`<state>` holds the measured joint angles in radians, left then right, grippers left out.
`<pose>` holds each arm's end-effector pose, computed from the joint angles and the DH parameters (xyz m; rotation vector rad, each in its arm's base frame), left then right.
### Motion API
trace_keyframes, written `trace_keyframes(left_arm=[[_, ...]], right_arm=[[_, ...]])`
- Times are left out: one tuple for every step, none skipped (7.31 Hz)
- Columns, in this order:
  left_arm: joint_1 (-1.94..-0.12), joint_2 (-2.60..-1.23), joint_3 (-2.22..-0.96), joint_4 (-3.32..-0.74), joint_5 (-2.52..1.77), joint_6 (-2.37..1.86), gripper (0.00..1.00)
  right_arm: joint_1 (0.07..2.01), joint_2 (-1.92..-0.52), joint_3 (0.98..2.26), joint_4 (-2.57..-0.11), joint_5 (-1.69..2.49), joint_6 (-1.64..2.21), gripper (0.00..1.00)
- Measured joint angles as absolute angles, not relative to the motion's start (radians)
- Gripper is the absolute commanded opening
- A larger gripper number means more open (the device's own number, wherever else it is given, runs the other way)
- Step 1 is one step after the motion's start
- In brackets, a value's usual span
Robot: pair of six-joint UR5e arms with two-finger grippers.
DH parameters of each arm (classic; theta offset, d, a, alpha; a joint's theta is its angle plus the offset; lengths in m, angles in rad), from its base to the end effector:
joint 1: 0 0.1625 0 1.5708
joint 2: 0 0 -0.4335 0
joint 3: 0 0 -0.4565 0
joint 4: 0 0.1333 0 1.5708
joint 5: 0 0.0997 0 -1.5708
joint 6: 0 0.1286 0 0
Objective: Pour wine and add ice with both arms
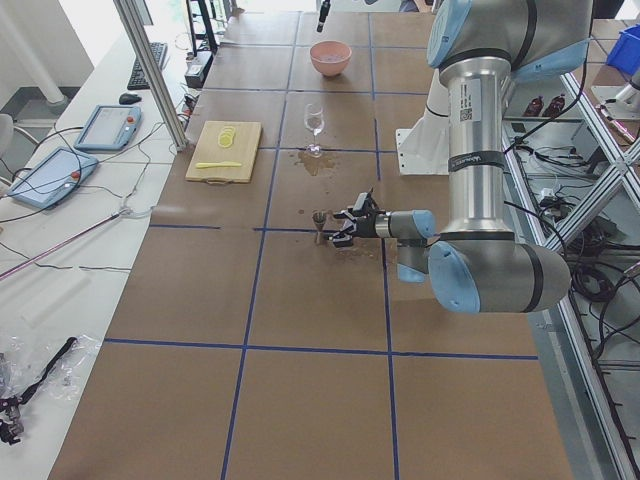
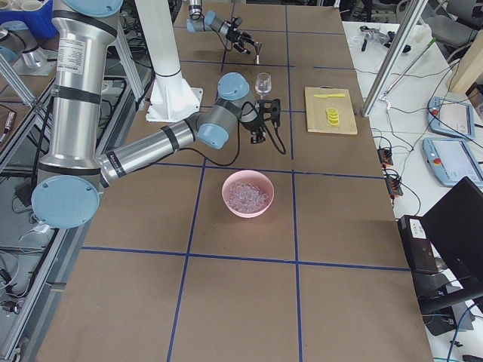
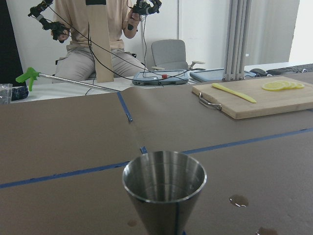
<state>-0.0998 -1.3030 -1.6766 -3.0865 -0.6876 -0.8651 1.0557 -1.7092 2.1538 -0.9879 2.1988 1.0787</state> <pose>0.4116 -0.2751 0.5744 1.1538 0.8523 -0.0988 -0.1926 -0.4574 0.3640 0.2841 -1.1050 0.1789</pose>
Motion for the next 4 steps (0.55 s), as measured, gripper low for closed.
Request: trace_keyframes(left_arm=[[-0.100,-1.257,-1.703,-3.079,-0.747,-0.869,1.00],[-0.100,-1.202,-1.735,-3.076,-0.810,-0.883,1.00],[-0.100,-1.153,-1.764,-3.072,-0.874,-0.912,1.00],[-0.100,-1.116,-1.792,-3.066,-0.943,-0.941,1.00]], right_arm=[[1.055,-1.685,2.155,-0.988,2.218,1.106,0.00],[1.055,-1.638,2.155,-0.990,2.252,1.172,0.00],[1.051,-1.584,2.155,-0.992,2.283,1.239,0.00],[1.038,-1.536,2.154,-0.995,2.302,1.288,0.00]])
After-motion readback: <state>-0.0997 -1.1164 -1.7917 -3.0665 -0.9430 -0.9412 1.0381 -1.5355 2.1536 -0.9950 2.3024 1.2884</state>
